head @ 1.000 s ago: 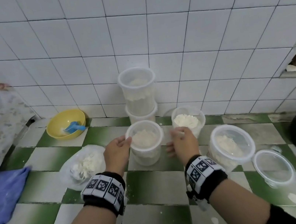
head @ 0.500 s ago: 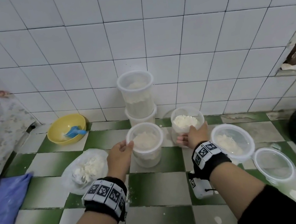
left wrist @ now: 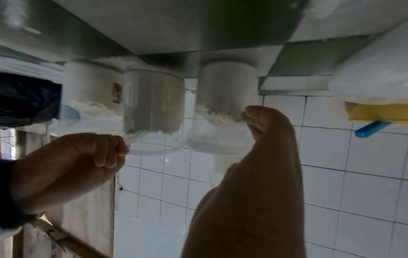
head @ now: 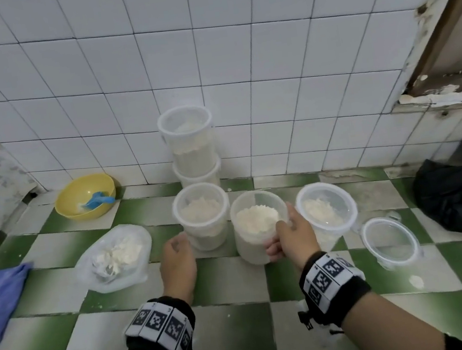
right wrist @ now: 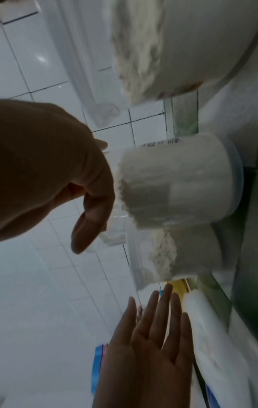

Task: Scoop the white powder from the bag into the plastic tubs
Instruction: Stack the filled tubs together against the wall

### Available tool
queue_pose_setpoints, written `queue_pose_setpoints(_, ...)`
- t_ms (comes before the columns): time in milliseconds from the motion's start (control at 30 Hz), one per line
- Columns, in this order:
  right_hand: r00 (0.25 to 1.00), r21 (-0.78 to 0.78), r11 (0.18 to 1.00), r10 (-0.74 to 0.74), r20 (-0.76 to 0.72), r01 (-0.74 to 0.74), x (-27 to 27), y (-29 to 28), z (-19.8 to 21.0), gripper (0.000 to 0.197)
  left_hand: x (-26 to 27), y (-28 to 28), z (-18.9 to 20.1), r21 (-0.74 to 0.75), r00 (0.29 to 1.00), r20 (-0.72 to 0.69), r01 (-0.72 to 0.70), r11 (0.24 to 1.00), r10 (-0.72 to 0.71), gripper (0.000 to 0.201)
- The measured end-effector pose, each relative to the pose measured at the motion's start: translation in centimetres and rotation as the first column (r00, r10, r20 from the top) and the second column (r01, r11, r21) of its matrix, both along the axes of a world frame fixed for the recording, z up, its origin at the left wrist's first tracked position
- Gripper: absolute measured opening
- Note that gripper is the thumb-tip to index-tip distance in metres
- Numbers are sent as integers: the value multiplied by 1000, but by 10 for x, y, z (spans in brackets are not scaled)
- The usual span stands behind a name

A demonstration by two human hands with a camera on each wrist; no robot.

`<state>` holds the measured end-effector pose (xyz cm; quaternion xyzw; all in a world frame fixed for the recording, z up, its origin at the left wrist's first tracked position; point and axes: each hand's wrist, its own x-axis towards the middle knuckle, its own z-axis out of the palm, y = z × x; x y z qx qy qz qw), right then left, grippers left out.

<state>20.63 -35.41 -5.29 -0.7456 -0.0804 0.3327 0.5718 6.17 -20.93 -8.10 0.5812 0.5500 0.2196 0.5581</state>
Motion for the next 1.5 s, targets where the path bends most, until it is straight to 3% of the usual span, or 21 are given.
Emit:
queue_pose_setpoints(67,998,-2,998,62,-9,-62,-5,-22,2,60,0,-22,-3,-3,998,-60,5,1000,-5,33)
queue_pose_setpoints(133,992,11,993,119,-29,-119,-8,-44,3,59,2,-46,-4,-16,996,-63,58,998,-59,41)
queue_pose_setpoints(200,984,17,984,178,-15,-178,-8,-67,4,59,7,-70,-3,-33,989,33,147,989,-146,46)
queue_pose_setpoints(333,963,9,964,267,19,-267,1,-116,0,59,22,-114,2,-19,929,213,315,949,-304,36)
queue_pose_setpoints(633,950,-13,950,311,36,-311,55,-211,-8,55,70,-194,-8,-102,903,312,342,934,-297,18)
queue_pose_setpoints(933,924,20,925,380,-36,-380,94,-237,-20,47,101,-224,-17,-115,917,318,288,951,-240,22)
queue_pose_setpoints(1000,969,33,971,238,-73,-236,108,-239,-28,35,104,-226,-17,-138,904,345,313,940,-251,22)
queue_pose_setpoints(1067,994,-15,999,-47,-95,46,130,-244,-47,31,106,-228,-16,-159,889,377,339,927,-260,21)
queue_pose_setpoints(1167,892,-106,912,-411,-191,397,159,-253,-76,40,109,-231,-18,-176,882,390,352,919,-263,24)
queue_pose_setpoints(1300,837,-217,865,-497,-230,453,178,-253,-100,50,110,-233,-19,-184,887,385,346,920,-257,28)
queue_pose_setpoints(1500,845,-274,863,-485,-223,423,188,-240,-113,20,111,-233,-20,-187,892,368,348,919,-263,32)
